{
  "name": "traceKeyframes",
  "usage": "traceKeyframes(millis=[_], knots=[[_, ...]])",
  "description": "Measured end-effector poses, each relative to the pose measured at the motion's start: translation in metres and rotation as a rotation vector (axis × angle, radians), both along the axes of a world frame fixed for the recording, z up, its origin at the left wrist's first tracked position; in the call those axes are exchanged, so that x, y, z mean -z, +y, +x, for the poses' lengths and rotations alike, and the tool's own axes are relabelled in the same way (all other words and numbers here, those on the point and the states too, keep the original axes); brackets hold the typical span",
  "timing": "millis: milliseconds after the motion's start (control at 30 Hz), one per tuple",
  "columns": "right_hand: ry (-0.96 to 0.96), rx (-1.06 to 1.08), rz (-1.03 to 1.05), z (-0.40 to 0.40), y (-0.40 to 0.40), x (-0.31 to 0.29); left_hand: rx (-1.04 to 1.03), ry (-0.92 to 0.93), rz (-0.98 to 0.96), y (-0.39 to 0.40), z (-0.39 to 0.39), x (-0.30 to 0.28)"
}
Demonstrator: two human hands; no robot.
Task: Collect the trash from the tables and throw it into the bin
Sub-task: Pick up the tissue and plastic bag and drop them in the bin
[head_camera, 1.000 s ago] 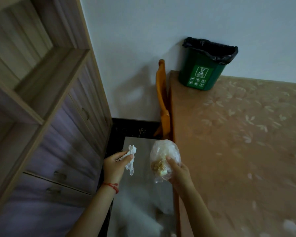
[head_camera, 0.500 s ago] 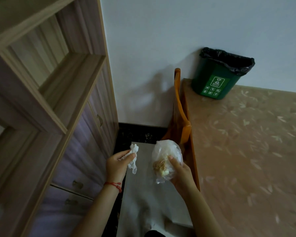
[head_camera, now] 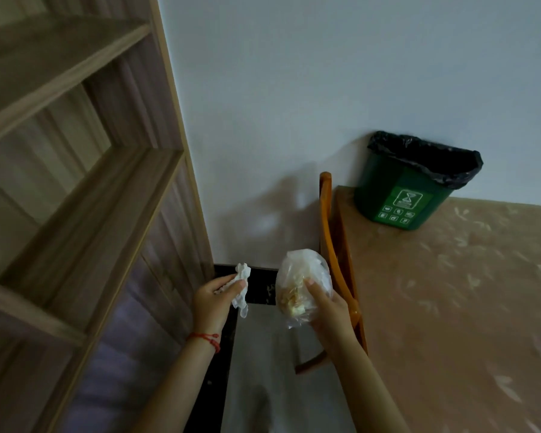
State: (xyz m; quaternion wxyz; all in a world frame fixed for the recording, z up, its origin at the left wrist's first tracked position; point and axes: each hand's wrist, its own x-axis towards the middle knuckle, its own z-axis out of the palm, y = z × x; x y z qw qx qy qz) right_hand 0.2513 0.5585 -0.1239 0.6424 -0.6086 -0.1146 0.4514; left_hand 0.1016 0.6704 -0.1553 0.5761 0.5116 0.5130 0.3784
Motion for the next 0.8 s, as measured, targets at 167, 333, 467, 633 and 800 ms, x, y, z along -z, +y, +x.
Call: traceKeyframes(millis=[167, 333, 467, 633, 800], knots=[[-0.050, -0.024, 0.030, 0.045, 0.054, -0.010, 0.001, -0.016, 0.015, 0.057, 0.043, -0.011], [-0.041, 0.025, 0.019, 0.072, 0.095, -0.011, 0.050, -0.004, 0.029, 0.103, 0.078, -0.017], [0.000, 0.098, 0.006, 0.088, 0.126, -0.012, 0.100, 0.019, 0.019, 0.145, 0.107, -0.015], [0.058, 0.242, -0.003, 0.104, 0.153, -0.015, 0.194, 0.001, 0.056, 0.181, 0.142, -0.026], [0.103, 0.383, 0.029, 0.124, 0.156, -0.024, 0.294, -0.019, 0.078, 0.200, 0.181, -0.035]])
